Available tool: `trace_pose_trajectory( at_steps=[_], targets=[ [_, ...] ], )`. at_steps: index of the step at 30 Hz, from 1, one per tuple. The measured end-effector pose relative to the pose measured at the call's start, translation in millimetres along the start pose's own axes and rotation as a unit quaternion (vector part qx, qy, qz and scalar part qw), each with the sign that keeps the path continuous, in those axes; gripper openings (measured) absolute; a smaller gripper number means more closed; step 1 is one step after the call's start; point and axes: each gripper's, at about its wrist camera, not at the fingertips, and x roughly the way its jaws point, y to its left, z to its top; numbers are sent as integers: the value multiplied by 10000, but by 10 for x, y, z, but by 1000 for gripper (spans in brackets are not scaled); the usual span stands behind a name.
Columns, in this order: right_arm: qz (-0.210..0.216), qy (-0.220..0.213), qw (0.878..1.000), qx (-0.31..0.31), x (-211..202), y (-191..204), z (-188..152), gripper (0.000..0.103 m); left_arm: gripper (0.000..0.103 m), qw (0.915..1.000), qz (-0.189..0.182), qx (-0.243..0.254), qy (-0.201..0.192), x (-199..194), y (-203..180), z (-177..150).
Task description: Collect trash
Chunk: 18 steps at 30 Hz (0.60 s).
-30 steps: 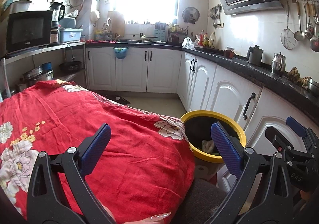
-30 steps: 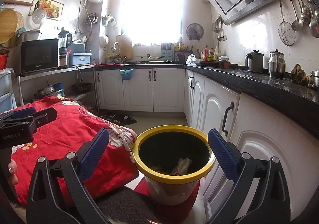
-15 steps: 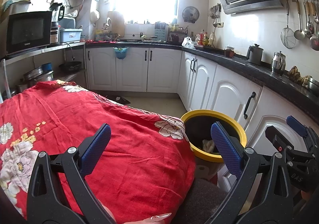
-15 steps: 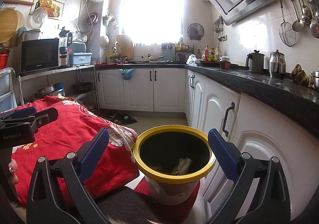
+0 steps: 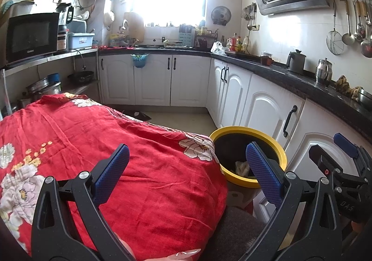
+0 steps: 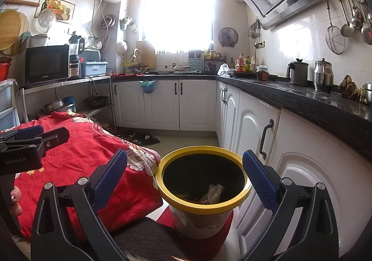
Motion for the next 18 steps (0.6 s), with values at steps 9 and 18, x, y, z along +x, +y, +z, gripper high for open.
trace_pose_trajectory(
  at_steps=[9, 18],
  targets=[
    [-1, 1, 10000, -3, 1, 11, -4, 97, 92, 10000, -18, 3, 15, 16, 53, -3],
    [56, 15, 10000, -63, 11, 50, -20, 97, 92, 10000, -31, -41, 30, 12, 89, -23]
  ],
)
